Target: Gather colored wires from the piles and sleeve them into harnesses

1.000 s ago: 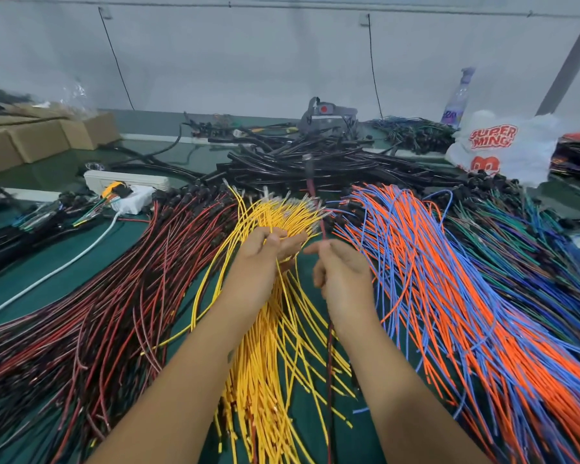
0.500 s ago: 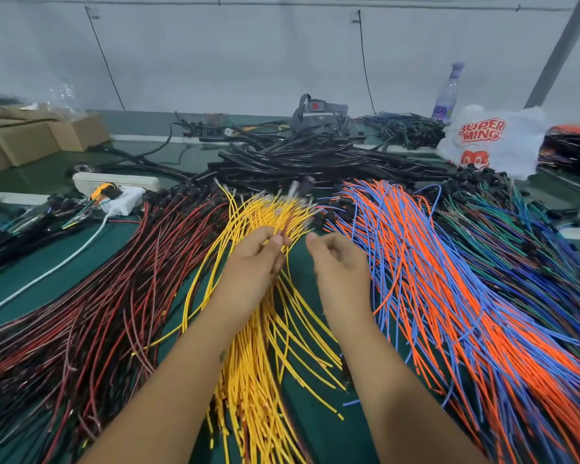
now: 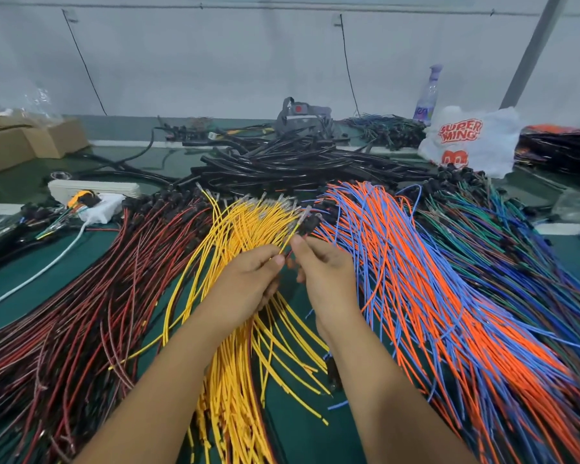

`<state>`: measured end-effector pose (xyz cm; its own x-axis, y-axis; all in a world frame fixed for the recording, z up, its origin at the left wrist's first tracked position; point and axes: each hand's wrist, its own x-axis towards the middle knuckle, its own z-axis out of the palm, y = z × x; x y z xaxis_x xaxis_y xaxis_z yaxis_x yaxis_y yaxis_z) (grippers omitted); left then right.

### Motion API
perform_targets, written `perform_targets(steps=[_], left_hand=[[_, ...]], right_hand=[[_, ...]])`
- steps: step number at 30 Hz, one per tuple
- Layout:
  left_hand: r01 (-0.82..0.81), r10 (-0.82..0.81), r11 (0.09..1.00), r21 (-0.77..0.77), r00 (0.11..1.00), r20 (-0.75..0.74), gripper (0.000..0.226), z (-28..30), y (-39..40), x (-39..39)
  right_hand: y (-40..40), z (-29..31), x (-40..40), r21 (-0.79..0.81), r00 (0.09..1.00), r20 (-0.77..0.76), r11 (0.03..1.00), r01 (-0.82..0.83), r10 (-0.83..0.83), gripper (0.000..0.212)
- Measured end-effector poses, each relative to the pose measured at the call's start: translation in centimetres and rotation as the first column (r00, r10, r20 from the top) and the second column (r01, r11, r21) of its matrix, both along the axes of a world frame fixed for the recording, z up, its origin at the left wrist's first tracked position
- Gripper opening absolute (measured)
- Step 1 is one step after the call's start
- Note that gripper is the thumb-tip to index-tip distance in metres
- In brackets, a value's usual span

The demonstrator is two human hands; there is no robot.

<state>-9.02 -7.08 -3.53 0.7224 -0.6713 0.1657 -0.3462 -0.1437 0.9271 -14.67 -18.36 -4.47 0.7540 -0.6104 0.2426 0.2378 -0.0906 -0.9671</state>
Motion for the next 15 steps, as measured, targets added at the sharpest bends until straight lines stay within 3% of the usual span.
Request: perform_targets(steps=[3,5,7,10,13,15], left_hand=[[-0.074,0.072,0.993,-0.091,0.997,-0.032,0.027,-0.3,0.2,0.2],[-0.152,0.114,0.962,-0.226,0.978,-0.173,0.026,-0.2,0.3,0.7],[-0.222,0.114,0.913,-0.342,0.944,-0.309,0.025,-0.2,0.4,1.3],[-0.261,0.115,0.898,-0.355,0.917,-0.383,0.026,-0.4,0.2,1.8],[-0.276,0.084,0.882,-0.383,0.890,-0.449,0.028,-0.4,0.2,2.2],[-0.279,0.064,0.877,-0.390,0.874,-0.482,0.029,-0.2,0.1,2.3]], right_hand=[[0.2,-0.2,0.1,-0.070,0.998,-0.054,0.997,0.009,-0.013,0.036],[0.1,-0.4,0.1,-0.205,0.991,-0.105,0.977,0.066,-0.089,0.033],[-0.5,-0.3,-0.1,-0.329,0.970,-0.133,0.932,0.151,-0.204,0.025],[-2.3,-0.3,-0.4,-0.530,0.896,-0.211,0.816,0.230,-0.390,0.017],[-4.0,-0.2,-0.4,-0.657,0.815,-0.369,0.745,0.112,-0.448,0.026],[-4.5,-0.1,-0.1,-0.764,0.760,-0.437,0.644,-0.031,-0.481,0.030]])
